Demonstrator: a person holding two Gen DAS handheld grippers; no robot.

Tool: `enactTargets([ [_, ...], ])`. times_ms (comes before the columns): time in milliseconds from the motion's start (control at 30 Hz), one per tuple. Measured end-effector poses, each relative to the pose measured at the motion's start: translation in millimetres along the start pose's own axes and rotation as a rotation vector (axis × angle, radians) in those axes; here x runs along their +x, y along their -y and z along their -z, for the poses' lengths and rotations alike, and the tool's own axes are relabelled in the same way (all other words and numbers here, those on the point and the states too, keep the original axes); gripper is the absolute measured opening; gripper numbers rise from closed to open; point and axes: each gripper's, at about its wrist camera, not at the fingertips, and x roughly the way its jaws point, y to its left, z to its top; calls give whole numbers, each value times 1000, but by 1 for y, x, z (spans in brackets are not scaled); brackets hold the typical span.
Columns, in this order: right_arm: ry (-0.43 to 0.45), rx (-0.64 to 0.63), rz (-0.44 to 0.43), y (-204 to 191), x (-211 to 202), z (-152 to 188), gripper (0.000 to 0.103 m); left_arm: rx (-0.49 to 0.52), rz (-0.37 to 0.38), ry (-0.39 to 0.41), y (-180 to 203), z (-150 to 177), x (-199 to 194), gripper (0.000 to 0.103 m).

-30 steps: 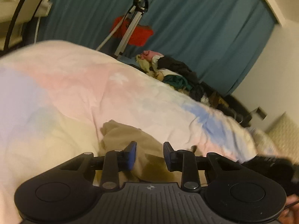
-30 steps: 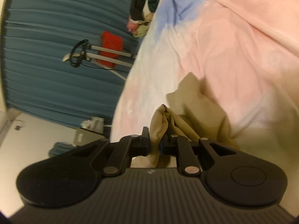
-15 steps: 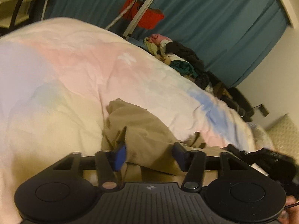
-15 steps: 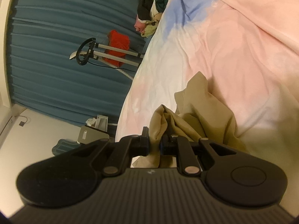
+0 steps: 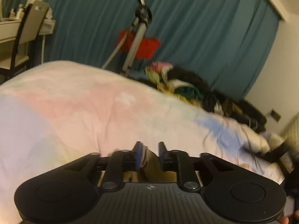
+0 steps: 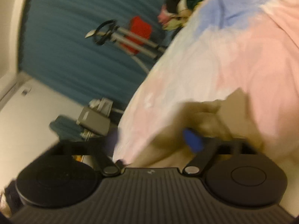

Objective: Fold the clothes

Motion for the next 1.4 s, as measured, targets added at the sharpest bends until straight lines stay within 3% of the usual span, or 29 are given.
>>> enactTargets([
  [67,-21,-107,-2,-17,-5,8,87,11,-3,0,0,3,-7,67],
  [200,-25,-354,72,-47,-18,35,86,66,-28,16,8,11,-31,72],
  [367,-61,-508,228,-51,-2,49,39,157,-29,-16,25,26,-31,72],
  [400,-68,-524,257,-49,5,49,38,165,-47,-24,26,28,-23,72],
  [600,-50,-562,402,-24,59,33,37,157,-119,-130,15,31,48,71],
  [700,-56,-606,434,-18,74,39,36,128,-113,-169,5,33,61,71],
  [933,-35,-607,398,-44,42,47,37,156,-104,-147,15,32,28,71],
  [1067,-18,-618,354,-62,-4,61,37,112,-82,-133,23,34,-9,73],
  [1167,-28,-650,369,-64,-23,71,37,147,-80,-141,30,45,-25,73],
  [1267,-63,-631,421,-51,-19,71,37,186,-101,-179,35,59,-23,72],
  [1400,-133,-567,443,-29,-4,70,36,140,-122,-218,28,69,-16,72],
])
